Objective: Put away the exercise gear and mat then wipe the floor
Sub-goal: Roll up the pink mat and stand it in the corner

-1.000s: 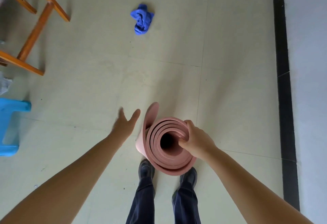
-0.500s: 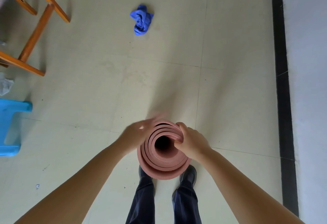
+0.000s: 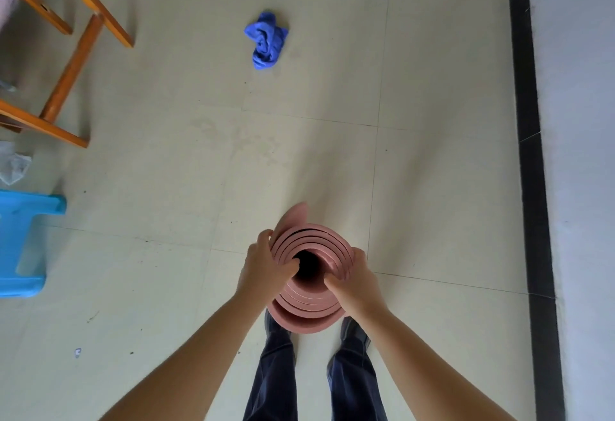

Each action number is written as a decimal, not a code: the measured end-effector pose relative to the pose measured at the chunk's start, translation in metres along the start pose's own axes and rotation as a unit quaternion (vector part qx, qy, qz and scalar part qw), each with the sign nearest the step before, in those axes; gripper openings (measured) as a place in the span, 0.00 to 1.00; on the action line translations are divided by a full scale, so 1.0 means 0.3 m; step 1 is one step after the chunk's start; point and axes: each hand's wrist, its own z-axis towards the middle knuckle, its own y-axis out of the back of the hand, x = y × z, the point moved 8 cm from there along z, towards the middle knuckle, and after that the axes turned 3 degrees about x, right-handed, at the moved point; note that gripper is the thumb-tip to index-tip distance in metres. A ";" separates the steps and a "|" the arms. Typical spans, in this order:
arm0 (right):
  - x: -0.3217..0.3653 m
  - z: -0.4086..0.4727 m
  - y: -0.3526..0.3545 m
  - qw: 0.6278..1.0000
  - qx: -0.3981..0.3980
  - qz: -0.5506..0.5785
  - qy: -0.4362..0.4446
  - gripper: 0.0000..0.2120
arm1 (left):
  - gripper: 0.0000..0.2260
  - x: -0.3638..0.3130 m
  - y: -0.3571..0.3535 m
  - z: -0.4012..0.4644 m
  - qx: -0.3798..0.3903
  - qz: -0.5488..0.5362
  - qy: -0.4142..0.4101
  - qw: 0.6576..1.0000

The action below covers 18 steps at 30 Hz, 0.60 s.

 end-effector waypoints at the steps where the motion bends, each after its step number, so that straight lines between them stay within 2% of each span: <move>1: 0.005 0.003 0.004 1.000 0.003 -0.005 0.000 0.23 | 0.29 0.001 -0.017 -0.010 0.011 -0.012 0.005 1.000; 4: 0.013 -0.013 0.043 1.000 0.005 -0.007 0.001 0.22 | 0.28 -0.029 -0.044 -0.015 0.066 -0.009 -0.009 0.998; 7: 0.023 -0.067 0.107 1.000 0.001 -0.012 0.010 0.21 | 0.27 -0.096 -0.034 -0.054 0.076 -0.001 -0.029 0.997; 14: 0.081 -0.332 0.338 0.999 -0.001 -0.043 0.015 0.21 | 0.25 -0.289 -0.028 -0.345 0.105 0.006 -0.054 0.993; 18: 0.060 -0.502 0.473 0.999 -0.033 -0.040 0.013 0.22 | 0.26 -0.416 -0.051 -0.471 0.143 0.011 -0.105 0.984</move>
